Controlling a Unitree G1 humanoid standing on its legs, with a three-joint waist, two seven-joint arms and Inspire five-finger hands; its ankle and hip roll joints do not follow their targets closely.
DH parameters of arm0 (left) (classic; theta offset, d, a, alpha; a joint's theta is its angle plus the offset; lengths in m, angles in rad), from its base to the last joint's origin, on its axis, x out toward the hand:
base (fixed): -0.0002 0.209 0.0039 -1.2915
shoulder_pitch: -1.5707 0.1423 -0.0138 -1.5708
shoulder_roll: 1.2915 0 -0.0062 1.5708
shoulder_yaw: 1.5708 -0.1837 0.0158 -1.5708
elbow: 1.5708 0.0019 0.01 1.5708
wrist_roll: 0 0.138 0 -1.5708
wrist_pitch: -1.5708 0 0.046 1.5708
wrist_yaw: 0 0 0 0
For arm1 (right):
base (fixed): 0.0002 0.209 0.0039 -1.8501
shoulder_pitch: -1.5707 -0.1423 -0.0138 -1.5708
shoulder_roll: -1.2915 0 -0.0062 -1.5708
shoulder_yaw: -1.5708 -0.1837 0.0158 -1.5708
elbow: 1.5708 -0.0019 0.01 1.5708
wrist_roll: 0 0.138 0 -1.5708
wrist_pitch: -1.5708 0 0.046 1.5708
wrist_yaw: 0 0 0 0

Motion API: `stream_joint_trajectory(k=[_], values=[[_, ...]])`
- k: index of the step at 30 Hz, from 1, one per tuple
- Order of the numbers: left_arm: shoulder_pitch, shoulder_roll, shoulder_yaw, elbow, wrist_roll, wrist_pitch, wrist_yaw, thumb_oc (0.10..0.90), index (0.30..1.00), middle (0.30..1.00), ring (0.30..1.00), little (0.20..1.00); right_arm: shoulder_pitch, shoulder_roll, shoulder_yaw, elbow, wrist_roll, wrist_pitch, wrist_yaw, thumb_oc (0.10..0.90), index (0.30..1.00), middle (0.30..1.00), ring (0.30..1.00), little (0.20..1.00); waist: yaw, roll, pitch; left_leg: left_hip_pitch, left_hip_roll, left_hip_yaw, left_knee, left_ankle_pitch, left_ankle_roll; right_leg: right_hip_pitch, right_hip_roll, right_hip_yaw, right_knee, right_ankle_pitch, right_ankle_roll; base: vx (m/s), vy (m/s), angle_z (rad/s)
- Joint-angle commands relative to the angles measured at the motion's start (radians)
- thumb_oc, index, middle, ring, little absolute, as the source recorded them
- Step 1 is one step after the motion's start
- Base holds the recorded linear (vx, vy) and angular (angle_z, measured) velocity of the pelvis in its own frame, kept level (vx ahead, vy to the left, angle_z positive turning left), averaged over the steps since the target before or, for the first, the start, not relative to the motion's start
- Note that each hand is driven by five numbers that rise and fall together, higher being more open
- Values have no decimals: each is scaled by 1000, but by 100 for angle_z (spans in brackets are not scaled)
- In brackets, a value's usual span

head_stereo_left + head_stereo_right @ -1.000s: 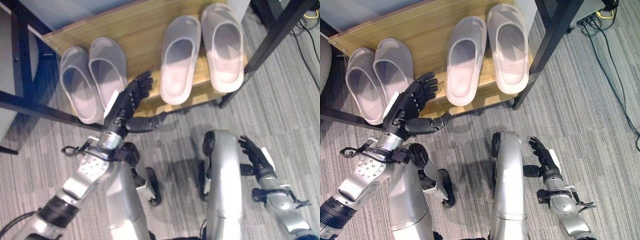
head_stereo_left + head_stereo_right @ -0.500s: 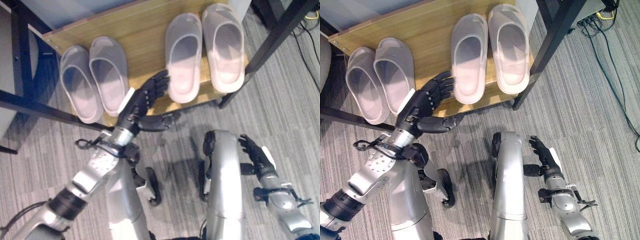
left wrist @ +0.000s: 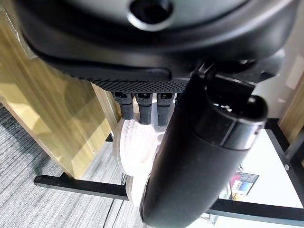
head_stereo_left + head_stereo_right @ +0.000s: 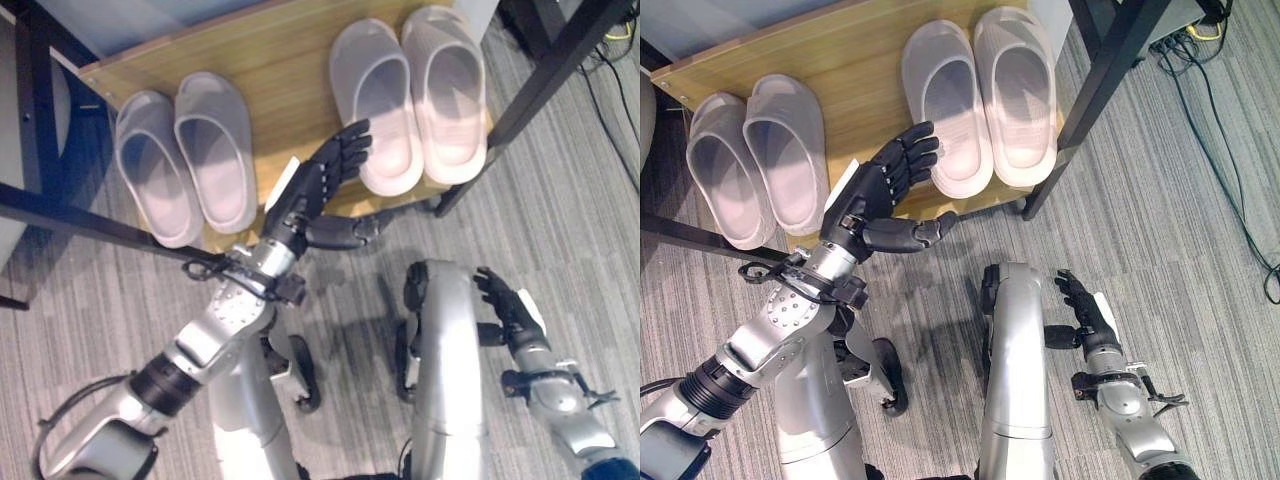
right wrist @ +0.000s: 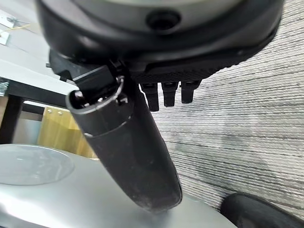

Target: Arrange the slippers neatly on the shoe rack.

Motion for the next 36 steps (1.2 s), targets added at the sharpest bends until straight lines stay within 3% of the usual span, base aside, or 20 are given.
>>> stream_joint_trajectory(k=[1,10,17,21,25,27,29,31,32,34,35,36], values=[[-120,20,56,-57,24,-114,8,800,900,900,900,900,-54,-41,-28,-57,-14,-77,-16,800,900,900,900,900,8,-18,-32,-16,-18,-82,-80,14,-65,45,-93,74,-7,-46,28,0,0,0],[-28,149,222,-180,46,-169,35,800,900,900,900,900,-26,-19,-55,-33,-23,-91,-14,800,900,900,900,900,29,-9,-32,-16,-21,-82,-76,12,-64,45,-91,83,0,-40,29,0,0,0],[146,141,364,-340,63,-192,25,800,900,900,900,900,-16,7,-75,-6,-32,-95,-10,800,900,900,900,900,54,-26,-32,-16,-37,-80,-81,15,-69,45,-77,95,3,-15,31,6,-16,5],[189,143,390,-359,111,-182,7,800,900,900,900,900,-41,18,-71,34,-37,-95,-9,800,900,900,900,900,69,-35,-32,-16,-41,-78,-108,32,-70,45,-73,98,-19,8,27,9,-39,4],[214,91,394,-315,120,-174,-32,800,900,900,900,900,-138,19,-59,89,-59,-90,-11,800,900,900,900,900,100,-64,-32,-16,-39,-45,-265,85,-78,46,-66,80,-149,66,29,-76,-20,12],[213,85,391,-298,119,-173,-47,800,900,900,900,900,-167,19,-62,112,-61,-91,-12,800,900,900,900,900,105,-58,-32,-16,-51,-51,-323,116,-78,62,-65,59,-207,86,29,-151,26,-1],[239,57,378,-255,130,-162,-91,800,900,900,900,900,-255,36,-59,179,-64,-96,-1,800,900,900,900,900,118,-16,-33,-16,-79,-83,-457,204,-70,103,-68,-10,-362,133,31,-187,83,-4],[299,30,357,-209,167,-154,-109,800,900,900,900,900,-265,56,-48,220,-61,-100,12,800,900,900,900,900,122,5,-103,-15,-85,-92,-550,251,-63,108,-79,-50,-464,158,31,-77,44,1],[300,29,357,-209,168,-154,-109,800,900,900,900,900,-265,56,-48,221,-61,-101,12,800,900,900,900,900,121,6,-106,-15,-87,-93,-556,257,-63,109,-80,-52,-470,163,30,-91,31,13],[357,-16,304,-126,218,-146,-136,800,900,900,900,900,-270,75,-41,251,-60,-109,25,800,900,900,900,900,118,12,-147,87,-90,-85,-731,321,-59,195,-97,-104,-641,201,21,-114,11,18],[357,-16,304,-126,218,-146,-136,800,900,900,900,900,-270,75,-41,251,-60,-109,25,800,900,900,900,900,118,12,-147,87,-90,-85,-731,321,-59,195,-97,-104,-641,201,21,-145,-17,5],[384,-38,274,-65,279,-148,-134,800,900,900,900,900,-252,86,-46,239,-57,-111,34,800,900,900,900,900,115,12,-157,176,-90,-82,-865,371,-61,283,-98,-136,-777,237,14,-129,-18,11]])
